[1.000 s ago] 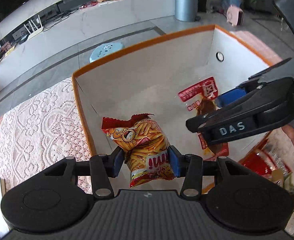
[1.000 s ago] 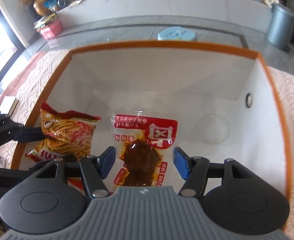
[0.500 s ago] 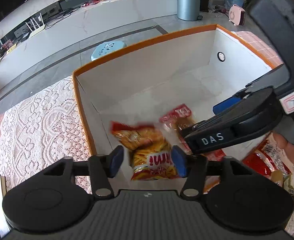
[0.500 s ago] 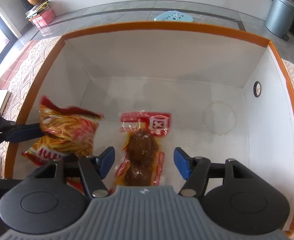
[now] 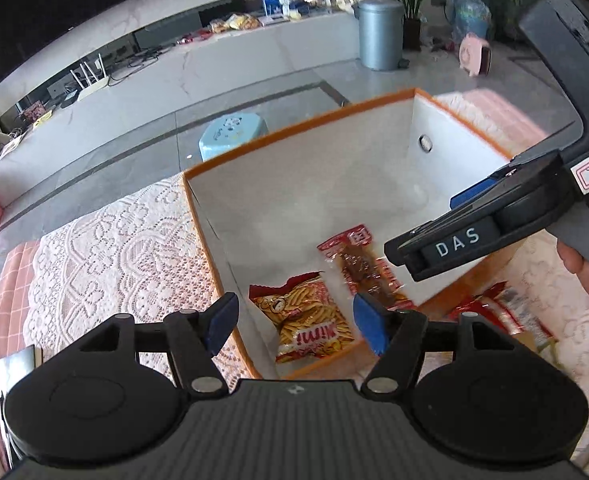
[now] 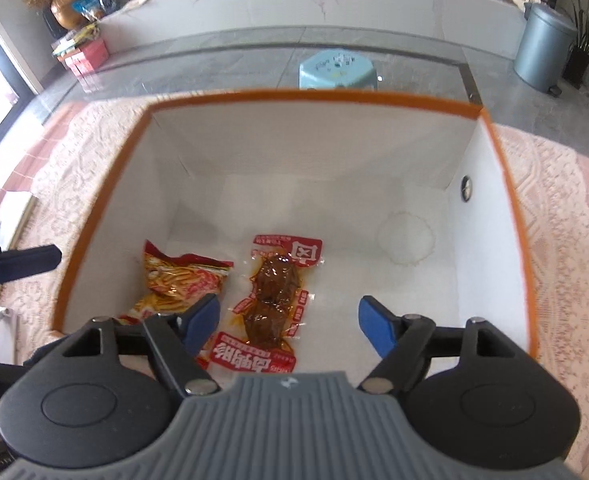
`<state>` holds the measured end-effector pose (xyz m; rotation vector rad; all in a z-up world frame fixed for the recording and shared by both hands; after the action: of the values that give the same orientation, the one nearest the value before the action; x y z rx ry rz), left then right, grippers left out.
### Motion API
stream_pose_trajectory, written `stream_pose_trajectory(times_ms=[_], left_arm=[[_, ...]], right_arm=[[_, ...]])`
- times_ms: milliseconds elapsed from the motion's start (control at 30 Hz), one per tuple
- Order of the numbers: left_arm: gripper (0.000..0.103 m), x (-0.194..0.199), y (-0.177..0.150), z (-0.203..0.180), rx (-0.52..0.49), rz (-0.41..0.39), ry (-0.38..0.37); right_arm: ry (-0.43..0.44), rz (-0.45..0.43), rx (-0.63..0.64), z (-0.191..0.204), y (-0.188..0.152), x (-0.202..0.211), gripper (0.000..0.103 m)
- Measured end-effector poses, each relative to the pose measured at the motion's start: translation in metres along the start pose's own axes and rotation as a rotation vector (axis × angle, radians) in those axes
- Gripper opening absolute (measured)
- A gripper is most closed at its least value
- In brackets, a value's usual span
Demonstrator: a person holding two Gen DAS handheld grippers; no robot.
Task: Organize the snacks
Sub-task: 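Withdraw both tools from the box back to the snack pile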
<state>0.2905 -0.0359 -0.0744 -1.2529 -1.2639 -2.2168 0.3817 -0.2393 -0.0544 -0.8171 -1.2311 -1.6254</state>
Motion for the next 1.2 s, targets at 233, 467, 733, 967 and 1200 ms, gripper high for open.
stream_pose_trajectory(times_ms=[233,467,733,967,1200], left_arm=[[0.077,0.056,-0.011,-0.008,0.082,-0.067,-0.008],[0.077,0.092,-0.059,-0.025,0.191,-0.093,-0.002],[0.077,0.098,-0.118,-0.027,0.284,-0.071,0.027],[0.077,0.093,-0.148,-0.043,0.219,-0.074,0.054],[0.077,0.064,-0.174,-0.055,0.202,0.009,0.046]], right_arm=[[0.039,-0.098,0.005,0.005,-0.013,0.064,0.077],[0.128,-0.224,0.033,0.008,-0.057,0.122,0.078],[0.21,-0.322,-0.017,-0.005,-0.133,0.139,0.078],[0.176,-0.4,-0.055,-0.014,-0.191,0.13,0.078],[0.091,-0.449,0.041,-0.004,-0.219,0.107,0.083]])
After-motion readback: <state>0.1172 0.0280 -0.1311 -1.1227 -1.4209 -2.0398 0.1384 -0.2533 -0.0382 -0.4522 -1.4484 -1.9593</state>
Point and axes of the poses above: each gripper's, at about its wrist camera, not at the fingertips, and x roughly against the way its jaws point, z to its left, y to its top, the point moved 9 cm from there along -x, roughly the way its jaws point, and after that the axes turned 11 degrees about -x, right-handed, at the moved point
